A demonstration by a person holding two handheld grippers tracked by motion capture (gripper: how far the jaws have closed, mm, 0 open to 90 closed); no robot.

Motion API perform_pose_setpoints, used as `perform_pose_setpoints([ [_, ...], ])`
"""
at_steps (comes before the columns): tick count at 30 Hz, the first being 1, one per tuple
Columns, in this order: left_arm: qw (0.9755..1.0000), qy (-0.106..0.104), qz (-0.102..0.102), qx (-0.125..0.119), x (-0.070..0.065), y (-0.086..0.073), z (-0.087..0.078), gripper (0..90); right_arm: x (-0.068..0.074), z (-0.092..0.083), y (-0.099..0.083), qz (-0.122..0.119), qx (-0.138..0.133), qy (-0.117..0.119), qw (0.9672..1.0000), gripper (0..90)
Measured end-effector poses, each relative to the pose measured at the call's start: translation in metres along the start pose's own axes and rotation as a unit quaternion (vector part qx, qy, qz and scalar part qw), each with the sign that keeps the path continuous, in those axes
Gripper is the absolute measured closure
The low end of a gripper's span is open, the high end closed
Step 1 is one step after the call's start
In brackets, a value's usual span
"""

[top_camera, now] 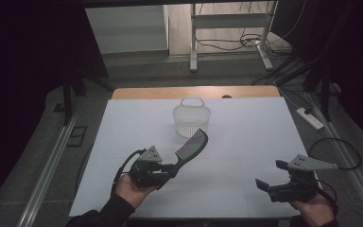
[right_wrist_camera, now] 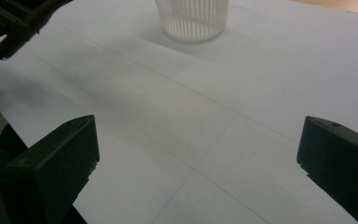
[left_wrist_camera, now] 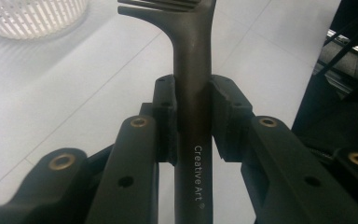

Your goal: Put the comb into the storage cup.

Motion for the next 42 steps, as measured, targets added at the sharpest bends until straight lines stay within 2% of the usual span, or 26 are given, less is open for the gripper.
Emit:
perform_pose_setpoints([
  [12, 0.9999, -0.012, 0.007, -0.01, -0.01, 0.002, -0.001, 72.4, 0.017, 0.015, 0.021, -0.009, -0.004, 0.052, 0.9986, 0.0],
  [18, 0.9998, -0.016, 0.009, -0.009, -0.011, 0.003, 0.002, 72.4, 0.023, 0.027, 0.031, 0.01, -0.005, 0.076, 0.9971, 0.0],
  [24, 0.9996, -0.024, 0.016, -0.005, -0.014, 0.003, 0.007, 72.4, 0.028, 0.034, 0.036, 0.012, -0.005, 0.09, 0.9959, 0.0],
  [37, 0.999, -0.039, 0.019, -0.008, -0.018, 0.006, 0.014, 72.4, 0.037, 0.051, 0.045, 0.037, 0.004, 0.12, 0.9921, 0.0],
  [42, 0.9988, -0.043, 0.02, -0.01, -0.02, 0.007, 0.016, 72.4, 0.043, 0.056, 0.05, 0.053, 0.003, 0.141, 0.9885, 0.0],
])
Point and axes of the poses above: each handheld gripper's, and its own axes: z roughly forward along the jaws, y roughly out of its top, x roughly to its left, the point moved 10 cm from there along z, roughly forward along the jaws, and after that the axes turned 2 degrees about -x, right-handed, at the moved point
